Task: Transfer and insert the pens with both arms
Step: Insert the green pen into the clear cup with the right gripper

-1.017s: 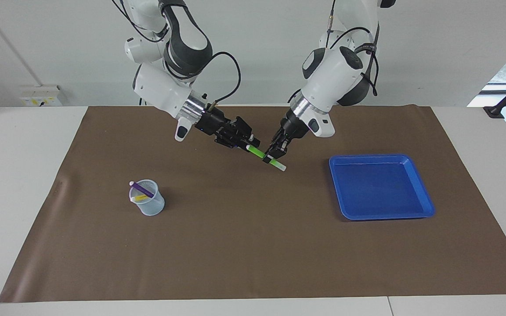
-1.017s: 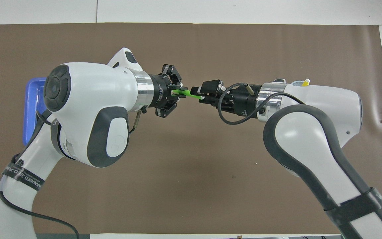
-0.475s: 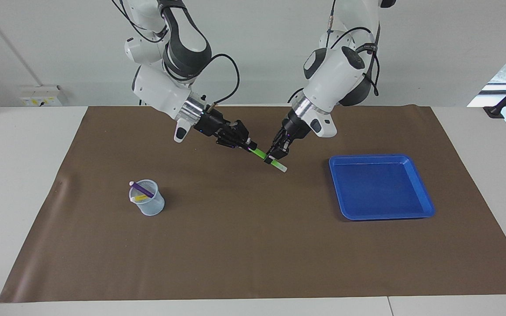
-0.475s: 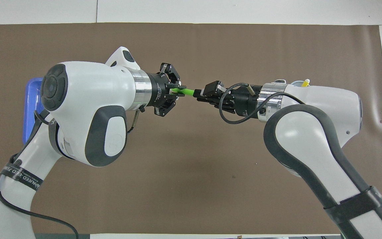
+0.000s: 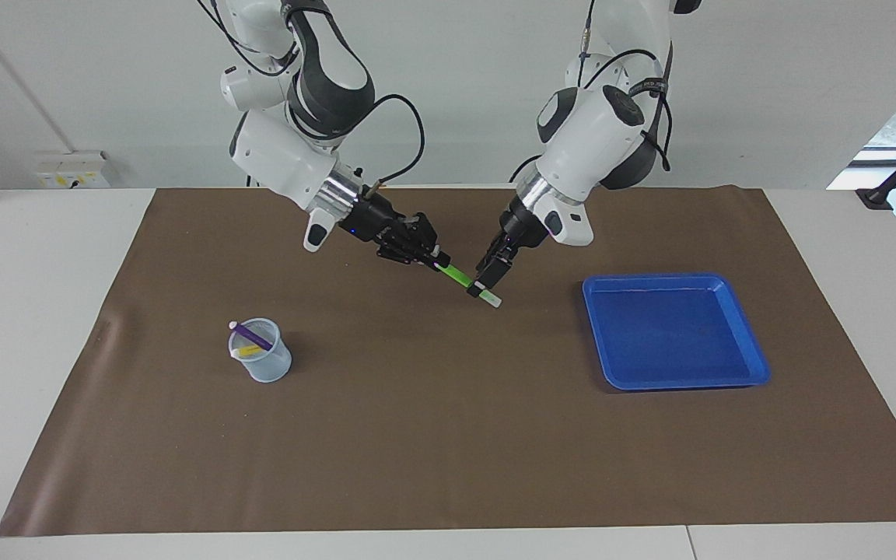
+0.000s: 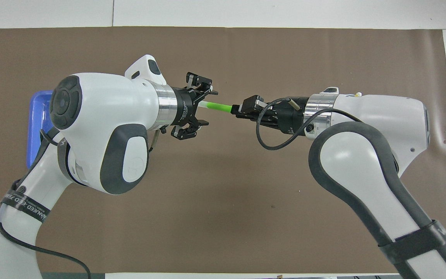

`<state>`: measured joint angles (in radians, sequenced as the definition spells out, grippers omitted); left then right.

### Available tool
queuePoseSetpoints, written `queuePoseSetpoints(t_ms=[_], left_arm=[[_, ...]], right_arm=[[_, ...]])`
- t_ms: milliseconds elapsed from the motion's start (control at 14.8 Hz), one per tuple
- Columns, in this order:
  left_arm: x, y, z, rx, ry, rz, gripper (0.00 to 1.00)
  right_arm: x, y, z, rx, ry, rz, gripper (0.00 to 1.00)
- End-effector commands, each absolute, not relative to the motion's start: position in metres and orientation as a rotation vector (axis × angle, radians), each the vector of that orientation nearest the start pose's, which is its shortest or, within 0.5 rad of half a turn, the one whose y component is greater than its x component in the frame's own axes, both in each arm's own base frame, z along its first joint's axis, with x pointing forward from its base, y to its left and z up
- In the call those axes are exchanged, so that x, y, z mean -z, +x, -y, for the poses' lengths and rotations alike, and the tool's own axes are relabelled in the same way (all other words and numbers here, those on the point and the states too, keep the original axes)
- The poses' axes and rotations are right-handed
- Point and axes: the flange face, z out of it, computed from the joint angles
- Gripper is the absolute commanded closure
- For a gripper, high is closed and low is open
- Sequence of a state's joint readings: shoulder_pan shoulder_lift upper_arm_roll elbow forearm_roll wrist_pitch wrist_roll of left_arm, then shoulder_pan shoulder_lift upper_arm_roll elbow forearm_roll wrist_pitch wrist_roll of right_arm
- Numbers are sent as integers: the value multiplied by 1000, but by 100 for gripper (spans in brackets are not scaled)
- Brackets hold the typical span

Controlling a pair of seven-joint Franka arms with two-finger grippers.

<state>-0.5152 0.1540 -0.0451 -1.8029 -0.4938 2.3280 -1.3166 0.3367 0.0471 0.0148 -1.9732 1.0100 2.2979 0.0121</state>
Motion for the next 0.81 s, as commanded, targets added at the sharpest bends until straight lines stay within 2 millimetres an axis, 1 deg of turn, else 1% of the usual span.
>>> queuePoseSetpoints(t_ms=[0, 136, 203, 271, 339, 407, 475, 542, 610, 746], left_arm=[[-491, 544, 315, 101, 2427, -1163, 0], [-488, 547, 294, 59, 2557, -1030, 0], [-485, 553, 277, 33, 2610, -961, 0], [-480, 555, 263, 20, 2674, -881, 0], [-479, 553, 251, 15, 2763, -766, 0], [-474, 552, 234, 25, 2860, -657, 0], [-472, 555, 215, 23, 2923, -560, 0], [-473, 560, 195, 25, 2949, -480, 0], [-473, 564, 174, 29, 2962, -428, 0], [-481, 565, 146, 41, 2985, -299, 0]], right_arm=[[-520, 574, -167, 103, -2477, -101, 100], [-547, 581, -140, 78, -2651, 49, 100], [-554, 585, -126, 72, -2733, 152, 100], [-557, 587, -111, 84, -2819, 310, 100], [-554, 590, -91, 108, -2882, 443, 100], [-549, 594, -74, 112, -2923, 536, 100], [-547, 596, -62, 129, -2964, 592, 100], [-547, 599, -52, 152, -3018, 640, 100], [-542, 600, -48, 153, -3047, 693, 100], [-523, 597, -43, 132, -3055, 724, 100]])
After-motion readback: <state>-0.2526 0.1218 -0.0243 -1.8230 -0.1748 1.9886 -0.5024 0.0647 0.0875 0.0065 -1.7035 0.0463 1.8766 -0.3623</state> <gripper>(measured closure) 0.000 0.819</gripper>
